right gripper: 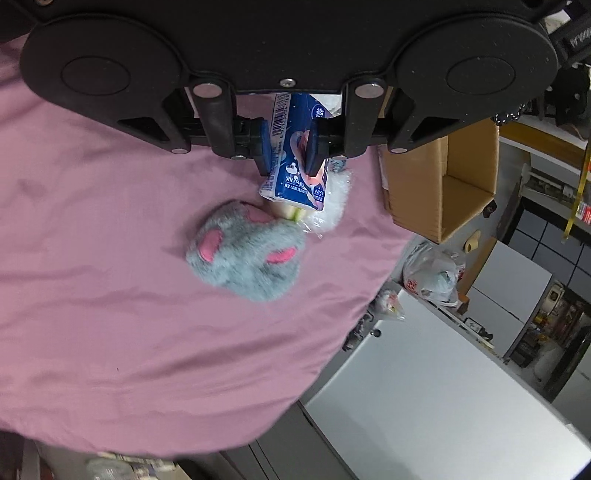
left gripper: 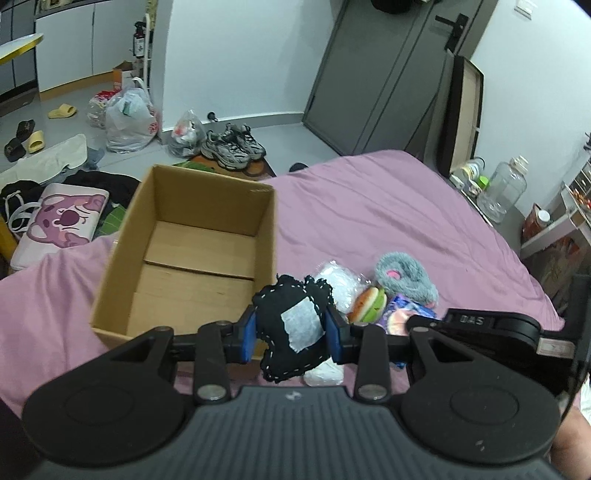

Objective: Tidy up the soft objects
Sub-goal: 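Carry the black patch and tissue pack over the box and open both grippers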

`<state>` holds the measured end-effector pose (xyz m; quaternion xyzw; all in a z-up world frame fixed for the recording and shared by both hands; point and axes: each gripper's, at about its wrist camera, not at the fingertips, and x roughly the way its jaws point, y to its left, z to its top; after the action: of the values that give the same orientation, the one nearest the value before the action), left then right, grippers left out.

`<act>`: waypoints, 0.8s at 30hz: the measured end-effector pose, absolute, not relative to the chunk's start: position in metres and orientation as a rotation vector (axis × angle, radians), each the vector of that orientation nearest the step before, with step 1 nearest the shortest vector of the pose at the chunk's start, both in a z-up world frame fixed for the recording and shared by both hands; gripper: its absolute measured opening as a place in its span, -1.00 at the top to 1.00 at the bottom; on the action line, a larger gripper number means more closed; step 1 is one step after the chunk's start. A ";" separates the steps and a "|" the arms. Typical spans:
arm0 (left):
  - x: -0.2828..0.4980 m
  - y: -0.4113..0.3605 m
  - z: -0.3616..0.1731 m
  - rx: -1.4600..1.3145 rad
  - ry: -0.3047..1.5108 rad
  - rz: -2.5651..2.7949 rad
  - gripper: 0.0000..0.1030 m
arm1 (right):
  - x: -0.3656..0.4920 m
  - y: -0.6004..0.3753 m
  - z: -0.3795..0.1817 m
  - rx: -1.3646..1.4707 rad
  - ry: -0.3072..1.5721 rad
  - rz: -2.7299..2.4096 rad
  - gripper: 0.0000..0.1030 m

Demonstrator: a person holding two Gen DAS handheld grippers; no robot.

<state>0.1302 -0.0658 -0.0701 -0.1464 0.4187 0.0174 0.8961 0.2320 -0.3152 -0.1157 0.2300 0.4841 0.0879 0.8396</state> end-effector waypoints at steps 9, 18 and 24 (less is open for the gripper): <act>0.124 -0.039 -0.058 -0.319 0.822 0.077 0.29 | 0.232 -0.296 -0.095 0.428 0.967 0.182 0.63; 0.130 -0.011 -0.054 -0.345 0.789 0.104 0.29 | 0.231 -0.271 -0.064 0.397 0.868 0.240 0.63; 0.137 0.009 -0.056 -0.364 0.776 0.119 0.29 | 0.236 -0.248 -0.052 0.372 0.843 0.275 0.63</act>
<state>0.1367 0.0086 -0.0562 -0.1764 0.3759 0.0577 0.9079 0.2364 -0.2478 -0.0522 0.1790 0.4054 0.1322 0.8866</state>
